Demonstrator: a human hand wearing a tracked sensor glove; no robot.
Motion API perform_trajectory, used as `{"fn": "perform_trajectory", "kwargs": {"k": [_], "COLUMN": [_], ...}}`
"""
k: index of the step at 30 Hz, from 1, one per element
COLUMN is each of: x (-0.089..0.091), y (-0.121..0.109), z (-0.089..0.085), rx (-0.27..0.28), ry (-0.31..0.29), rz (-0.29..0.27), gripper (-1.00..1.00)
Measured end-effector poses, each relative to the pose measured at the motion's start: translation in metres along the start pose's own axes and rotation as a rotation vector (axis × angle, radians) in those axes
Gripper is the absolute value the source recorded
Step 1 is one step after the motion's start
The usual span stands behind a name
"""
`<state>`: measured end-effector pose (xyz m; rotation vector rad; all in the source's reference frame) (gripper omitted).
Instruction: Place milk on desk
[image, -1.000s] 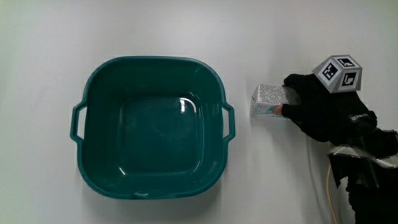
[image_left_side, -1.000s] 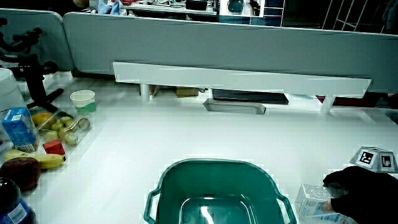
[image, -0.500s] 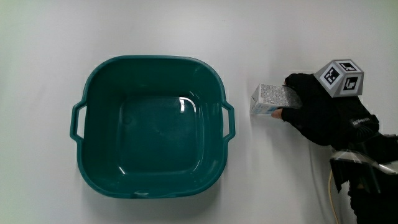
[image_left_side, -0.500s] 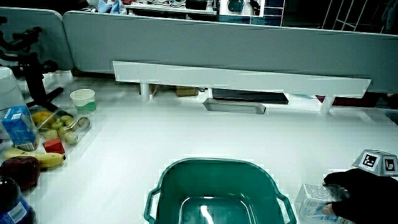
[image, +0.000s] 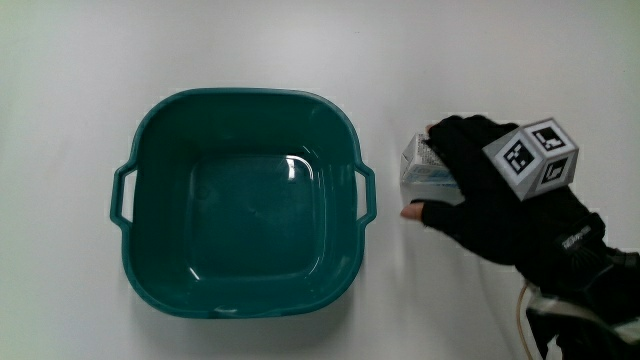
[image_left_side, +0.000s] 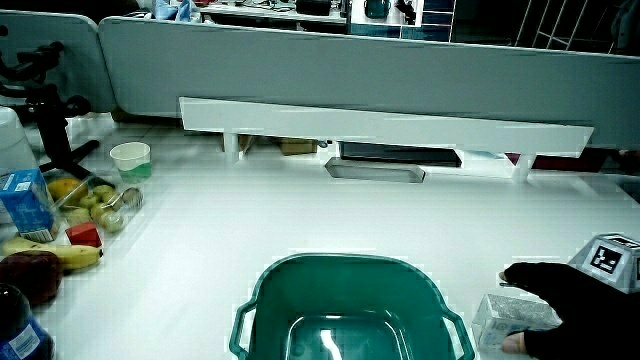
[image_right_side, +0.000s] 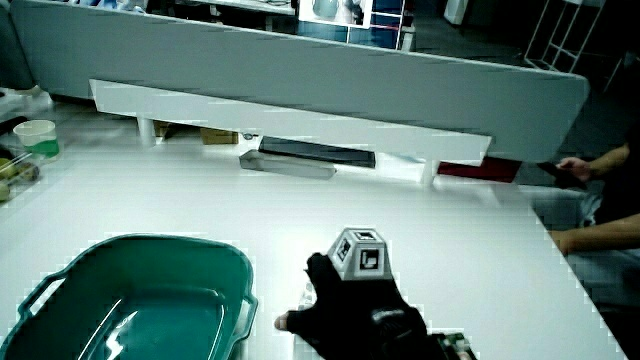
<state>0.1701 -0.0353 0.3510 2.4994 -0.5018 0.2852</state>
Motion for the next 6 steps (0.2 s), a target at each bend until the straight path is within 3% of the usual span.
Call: {"fn": "perform_trajectory", "kwargs": {"k": [1,2,3,4,5,6], "x": [-0.005,-0.009,-0.016,-0.026,-0.034,-0.042], "y": [-0.003,-0.005,-0.008,-0.012,-0.015,-0.017], "z": [0.0,-0.001,-0.001,0.001,0.001,0.002], "rx": [0.007,-0.003,0.016,-0.008,0.0,-0.013], "ry": [-0.001,0.036,0.011,0.047,0.026,0.072], "rz": [0.022,0.047,0.084,0.115,0.127,0.159], "gripper": [-1.0,-1.0,-1.0,-1.0,-1.0,-1.0]}}
